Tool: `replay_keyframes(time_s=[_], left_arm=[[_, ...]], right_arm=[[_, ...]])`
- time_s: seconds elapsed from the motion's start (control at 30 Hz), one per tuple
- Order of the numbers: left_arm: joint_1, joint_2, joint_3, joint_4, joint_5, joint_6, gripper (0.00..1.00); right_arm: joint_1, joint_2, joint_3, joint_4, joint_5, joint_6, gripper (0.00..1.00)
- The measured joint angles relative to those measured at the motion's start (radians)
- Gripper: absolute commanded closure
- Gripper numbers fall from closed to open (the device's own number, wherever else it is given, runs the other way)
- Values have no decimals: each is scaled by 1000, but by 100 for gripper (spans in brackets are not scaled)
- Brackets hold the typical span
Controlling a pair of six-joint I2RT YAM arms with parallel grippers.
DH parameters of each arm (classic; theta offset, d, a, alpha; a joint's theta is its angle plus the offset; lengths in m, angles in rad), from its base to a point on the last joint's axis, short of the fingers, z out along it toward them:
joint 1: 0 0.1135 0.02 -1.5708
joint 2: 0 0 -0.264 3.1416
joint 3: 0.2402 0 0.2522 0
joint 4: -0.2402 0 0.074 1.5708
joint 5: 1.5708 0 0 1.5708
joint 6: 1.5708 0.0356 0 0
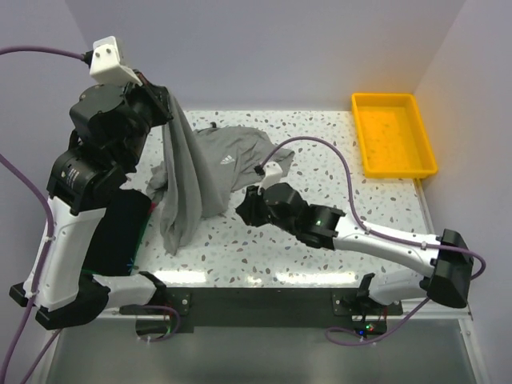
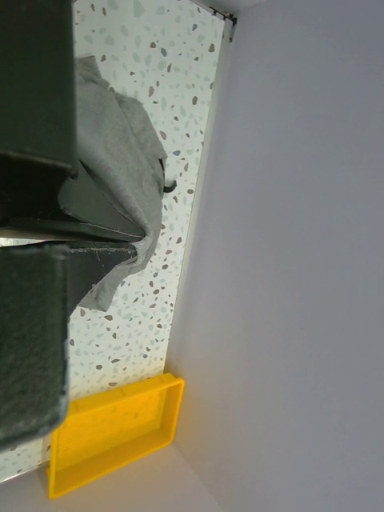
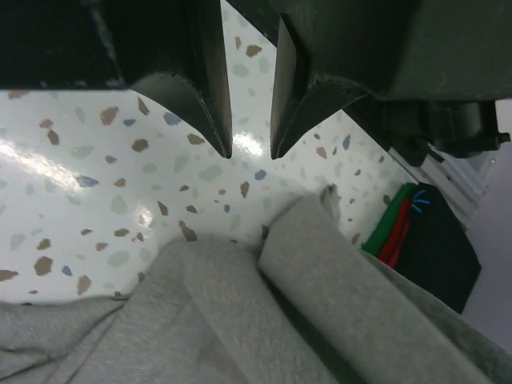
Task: Fold and stack the t-shirts
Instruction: Flatten the tshirt out
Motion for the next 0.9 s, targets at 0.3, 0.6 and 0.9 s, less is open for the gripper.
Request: replay_keyframes(time_s=[0.3, 0.6, 0.9], left_arm=[[0, 52, 53, -19, 14, -4, 100], [0, 93, 84, -34, 41, -4, 100], [0, 93, 84, -35, 41, -4, 100]], right_arm=[[168, 225, 10, 197, 91, 27, 67], [207, 446, 139, 270, 114, 26, 66], [216, 636, 291, 290, 121, 25, 67]])
